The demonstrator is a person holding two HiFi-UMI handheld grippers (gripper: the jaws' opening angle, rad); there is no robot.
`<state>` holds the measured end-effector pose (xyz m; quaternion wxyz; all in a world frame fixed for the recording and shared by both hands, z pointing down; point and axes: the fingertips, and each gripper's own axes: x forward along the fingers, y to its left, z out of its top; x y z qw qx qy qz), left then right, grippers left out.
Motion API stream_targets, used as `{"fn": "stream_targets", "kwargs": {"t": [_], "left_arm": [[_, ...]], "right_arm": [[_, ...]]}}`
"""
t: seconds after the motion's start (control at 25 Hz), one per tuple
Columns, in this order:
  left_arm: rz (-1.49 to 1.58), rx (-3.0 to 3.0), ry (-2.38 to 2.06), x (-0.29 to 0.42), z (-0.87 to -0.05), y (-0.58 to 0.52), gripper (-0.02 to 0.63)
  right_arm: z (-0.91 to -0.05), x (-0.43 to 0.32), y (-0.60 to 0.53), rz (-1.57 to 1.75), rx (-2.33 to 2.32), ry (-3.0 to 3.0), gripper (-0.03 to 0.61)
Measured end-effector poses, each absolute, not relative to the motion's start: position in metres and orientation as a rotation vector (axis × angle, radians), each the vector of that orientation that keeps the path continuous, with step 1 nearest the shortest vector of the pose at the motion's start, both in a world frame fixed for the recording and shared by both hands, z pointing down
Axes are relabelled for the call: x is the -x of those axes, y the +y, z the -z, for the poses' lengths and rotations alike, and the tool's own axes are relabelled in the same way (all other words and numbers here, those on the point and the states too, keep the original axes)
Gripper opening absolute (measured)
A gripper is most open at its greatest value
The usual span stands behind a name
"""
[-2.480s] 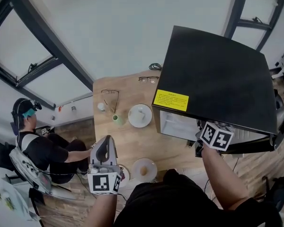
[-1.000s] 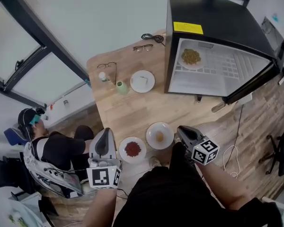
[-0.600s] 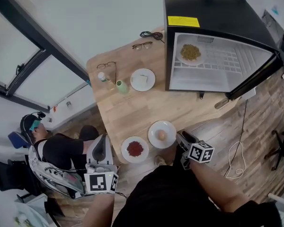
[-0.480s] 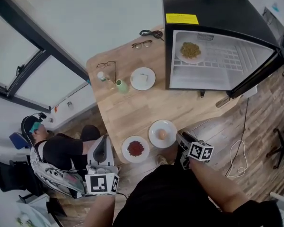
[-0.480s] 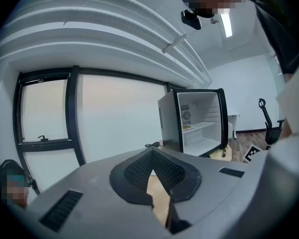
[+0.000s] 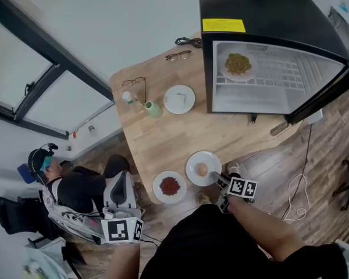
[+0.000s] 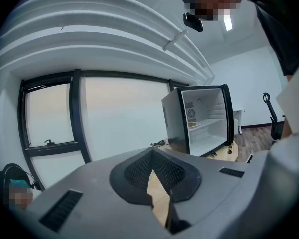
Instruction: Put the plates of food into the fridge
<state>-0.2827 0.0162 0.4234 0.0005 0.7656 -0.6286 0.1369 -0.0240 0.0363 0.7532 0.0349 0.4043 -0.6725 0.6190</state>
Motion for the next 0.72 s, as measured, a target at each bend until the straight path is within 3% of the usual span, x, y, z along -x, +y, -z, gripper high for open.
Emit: {"fn": "stream_targets", "kwargs": {"t": [0.08,0.2,0.72], "left_arm": [[-0.431,-2.404,-1.976,0.280,-0.422,0.013,0.003],[-0.424,-2.411,-1.971,0.275,-0.422,0.008,0.003],[-0.335,-2.483,-1.884,0.237,-0.420,-0.022,0.003]], "right_arm": [[-0.746,0.027,0.031,-1.897,-1.206,-2.112,0.069],[-0.730,0.028,0.022,-1.938,-1.171,-2.175,0.034],[-0.670,-0.023,-0.012,-1.994,-1.330,-2.273,0.031]]}}
